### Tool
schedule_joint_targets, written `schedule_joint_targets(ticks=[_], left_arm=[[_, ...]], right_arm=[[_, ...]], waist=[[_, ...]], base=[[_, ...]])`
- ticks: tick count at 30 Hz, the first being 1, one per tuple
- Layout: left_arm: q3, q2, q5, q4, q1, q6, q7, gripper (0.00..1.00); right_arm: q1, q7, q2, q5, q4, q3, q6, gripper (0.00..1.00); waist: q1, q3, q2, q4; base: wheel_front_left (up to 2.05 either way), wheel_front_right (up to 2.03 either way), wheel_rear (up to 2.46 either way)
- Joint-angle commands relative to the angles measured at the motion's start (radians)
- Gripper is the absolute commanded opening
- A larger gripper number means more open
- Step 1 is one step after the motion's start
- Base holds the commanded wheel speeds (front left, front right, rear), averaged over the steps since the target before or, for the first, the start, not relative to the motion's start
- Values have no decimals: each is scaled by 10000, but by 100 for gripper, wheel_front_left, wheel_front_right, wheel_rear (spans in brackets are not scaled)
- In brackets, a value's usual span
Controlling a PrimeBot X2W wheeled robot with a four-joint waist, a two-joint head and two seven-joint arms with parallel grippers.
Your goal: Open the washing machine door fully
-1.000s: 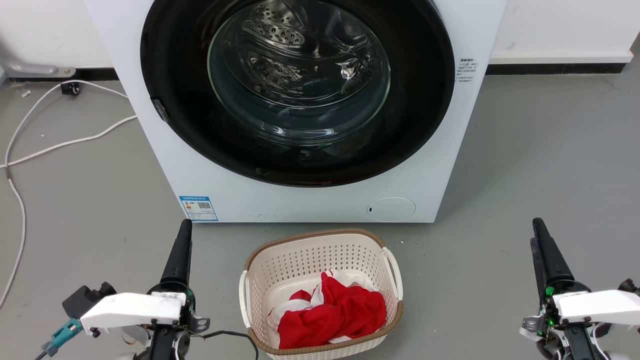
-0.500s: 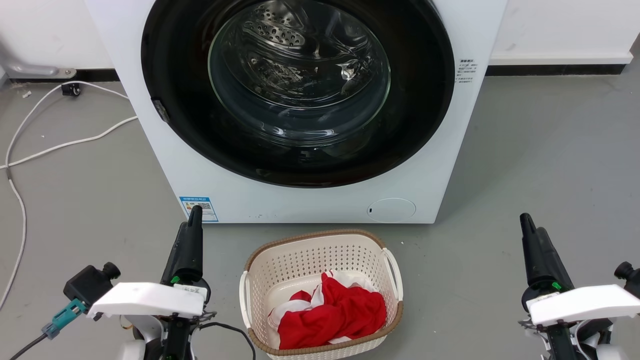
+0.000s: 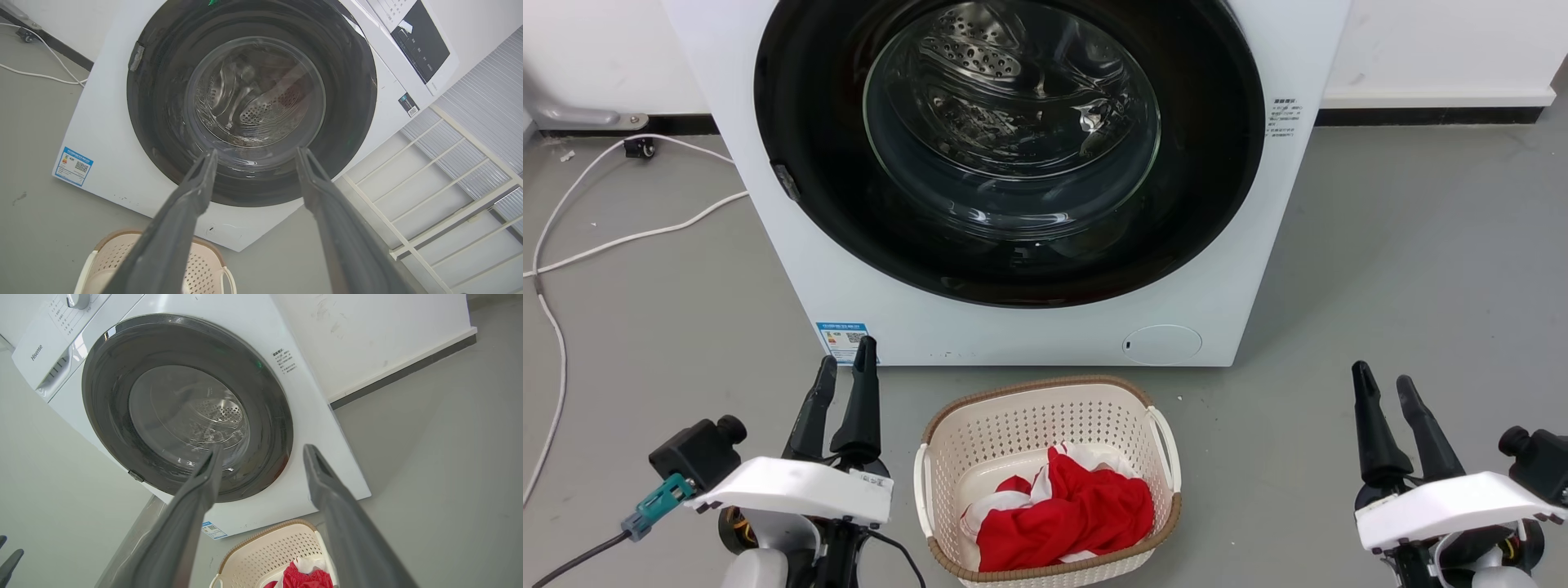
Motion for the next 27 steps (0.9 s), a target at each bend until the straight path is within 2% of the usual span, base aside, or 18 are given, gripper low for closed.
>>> schedule_joint_targets(ticks=[1, 12, 27], left_arm=[[-44, 28, 498, -70, -294, -27, -129, 100], [-289, 29, 2162, 93, -370, -31, -469, 100], [-535, 29, 3743, 397, -494, -7, -825, 100]], right_arm=[[-32, -67, -4, -493, -120, 47, 0, 100], [51, -56, 2, -2077, -219, 107, 0, 100], [92, -31, 10, -3655, -242, 223, -1, 100]], waist=[[0, -3, 0, 2], [0, -20, 0, 24], [0, -35, 0, 46]], base=[[0, 0, 0], [0, 0, 0], [0, 0, 0]])
